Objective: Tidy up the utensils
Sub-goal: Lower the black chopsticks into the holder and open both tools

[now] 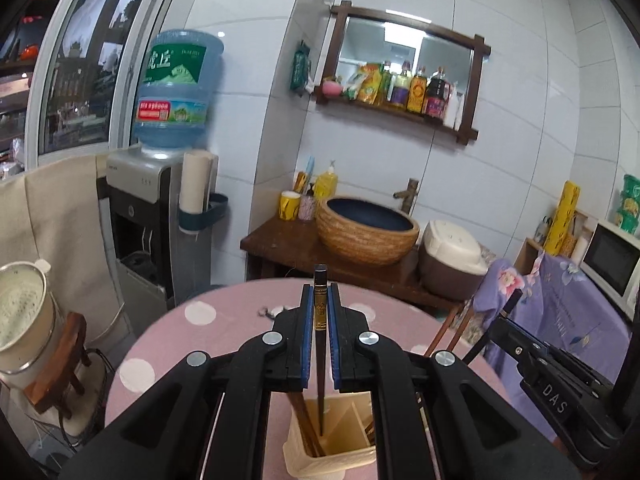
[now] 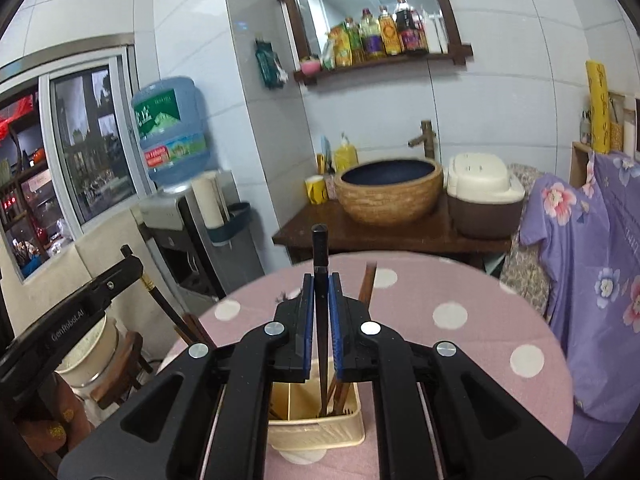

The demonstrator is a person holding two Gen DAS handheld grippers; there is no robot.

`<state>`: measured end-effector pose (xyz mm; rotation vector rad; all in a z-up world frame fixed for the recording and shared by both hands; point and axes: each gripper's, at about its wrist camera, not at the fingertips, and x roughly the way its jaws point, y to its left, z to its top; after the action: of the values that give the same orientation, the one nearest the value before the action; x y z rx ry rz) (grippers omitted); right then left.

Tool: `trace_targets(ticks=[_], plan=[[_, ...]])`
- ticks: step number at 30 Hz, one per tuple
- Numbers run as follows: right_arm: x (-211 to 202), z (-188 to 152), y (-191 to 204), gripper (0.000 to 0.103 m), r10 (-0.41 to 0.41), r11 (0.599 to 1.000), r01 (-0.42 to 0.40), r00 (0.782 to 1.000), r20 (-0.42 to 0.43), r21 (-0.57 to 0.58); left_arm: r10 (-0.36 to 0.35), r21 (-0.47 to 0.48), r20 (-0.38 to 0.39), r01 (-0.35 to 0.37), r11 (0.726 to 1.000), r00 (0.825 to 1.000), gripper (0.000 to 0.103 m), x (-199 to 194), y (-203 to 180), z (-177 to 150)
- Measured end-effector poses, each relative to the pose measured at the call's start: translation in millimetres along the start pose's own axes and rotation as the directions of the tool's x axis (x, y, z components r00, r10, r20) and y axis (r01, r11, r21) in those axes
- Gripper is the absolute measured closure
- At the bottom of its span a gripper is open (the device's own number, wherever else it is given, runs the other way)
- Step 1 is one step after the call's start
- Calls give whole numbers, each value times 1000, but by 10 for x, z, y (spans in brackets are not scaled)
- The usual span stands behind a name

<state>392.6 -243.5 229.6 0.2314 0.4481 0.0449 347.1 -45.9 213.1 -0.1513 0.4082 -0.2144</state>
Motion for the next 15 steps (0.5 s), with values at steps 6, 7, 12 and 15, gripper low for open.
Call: trace_targets(ticks=[6, 7, 12, 15], plan=[[144, -261, -35, 95, -2, 1000, 1, 999, -38, -14, 5, 2, -75, -5, 1000, 997, 95, 189, 73, -326], [145, -288, -40, 95, -3, 1000, 2, 999, -36, -15, 7, 2, -84, -7, 1000, 996, 95, 221, 79, -352], [121, -359, -32, 95, -15, 999, 15, 1000, -4, -41, 10, -5, -112, -11, 1000, 994, 95, 298, 134, -477], [109, -366, -52, 95, -7, 1000, 7, 1000, 5, -30, 16, 4, -102, -15, 1000, 995, 95, 283, 139, -491]])
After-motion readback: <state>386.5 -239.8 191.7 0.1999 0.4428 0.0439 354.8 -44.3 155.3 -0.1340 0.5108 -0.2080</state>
